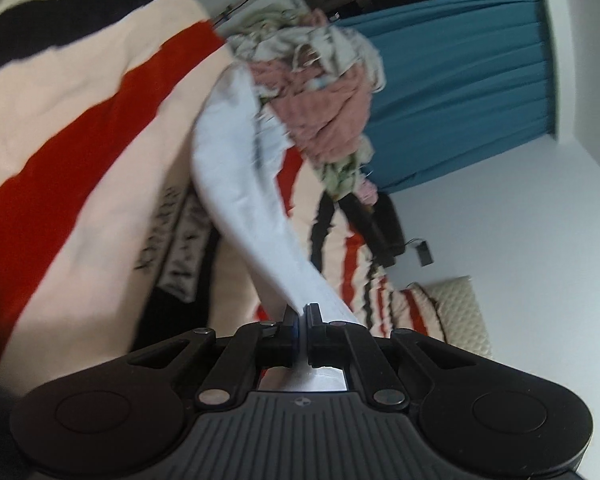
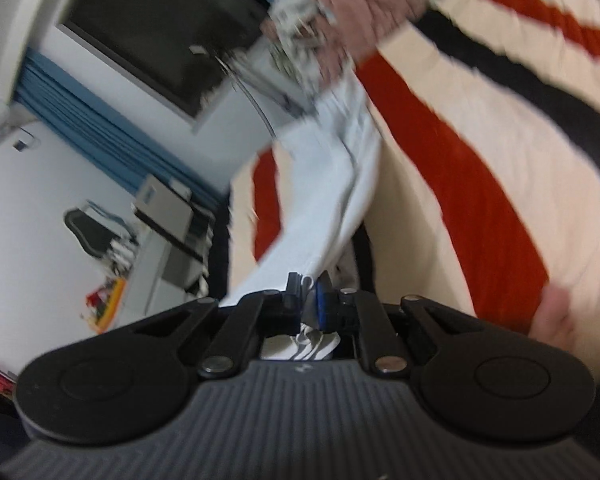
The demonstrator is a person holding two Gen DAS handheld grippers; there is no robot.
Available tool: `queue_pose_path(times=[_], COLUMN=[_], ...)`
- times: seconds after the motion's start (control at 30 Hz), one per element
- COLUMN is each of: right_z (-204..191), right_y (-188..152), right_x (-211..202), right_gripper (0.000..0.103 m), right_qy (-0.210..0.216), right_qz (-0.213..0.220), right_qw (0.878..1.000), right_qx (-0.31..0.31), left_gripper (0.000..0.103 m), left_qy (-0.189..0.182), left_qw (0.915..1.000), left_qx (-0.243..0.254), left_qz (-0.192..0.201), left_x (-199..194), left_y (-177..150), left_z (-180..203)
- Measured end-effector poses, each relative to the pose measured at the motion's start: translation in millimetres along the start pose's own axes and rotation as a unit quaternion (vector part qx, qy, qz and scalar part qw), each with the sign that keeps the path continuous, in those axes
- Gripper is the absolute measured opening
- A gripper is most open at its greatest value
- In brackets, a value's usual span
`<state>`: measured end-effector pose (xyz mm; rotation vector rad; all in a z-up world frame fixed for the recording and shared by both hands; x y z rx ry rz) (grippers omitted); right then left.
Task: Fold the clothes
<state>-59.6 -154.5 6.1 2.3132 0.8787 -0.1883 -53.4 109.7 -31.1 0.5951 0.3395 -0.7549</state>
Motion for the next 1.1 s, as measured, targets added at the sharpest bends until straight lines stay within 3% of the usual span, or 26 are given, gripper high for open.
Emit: queue_pose_path(times=[0.23,0.53,0.8,0.9,1.0,1.07,1.1], right_z=[-42,-73,-52,-37,-25,-18,-14], right_y=[20,13,7,5,1,-1,-3], right_x=[-43,-42,-38,-22,-8,2,7], right_gripper=[0.01,0.01,0.01,0.01,0.01,0.01,0.01], right_qy=[0.015,-0.002,-0.026,-0.034,-0.033,-0.032,-0.032], right_qz=[0.052,0.059,0.058,0.036,0.005,-0.015,-0.025], right_qw=[0.998,0.997,0.997,0.998,0.998,0.998,0.997], right_qx=[-0.021,-0.044,-0.032,-0.034,-0.049,-0.059,-0.063], left_gripper=[0.003,0.002,0.0,0.002,0.019,0.028,0.039], left_qy=[0.017,0.074,0.076,0.082,0.089,0.085,0.081], left_qw=[0.9979,0.9922,0.9865,0.9886,0.9923,0.9944,0.9942], left_qx=[0.041,0.035,0.081,0.1,0.085,0.047,0.021], left_qz=[0.047,0.094,0.12,0.077,0.013,-0.039,-0.067], left_x=[-46,-99,-121,-90,-46,-15,1], left_y=[2,1,8,5,-11,-29,-40], left_z=[65,78,90,73,29,-8,-26])
Point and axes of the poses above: each gripper's, at about its wrist camera, not at the fingertips, and x roughly the way its jaws point, z to its right, y to its top, the point moved 3 cm from there along x, roughly the way its jaws point, and after that the axes turned 7 degrees about y, right-handed, at the moved point
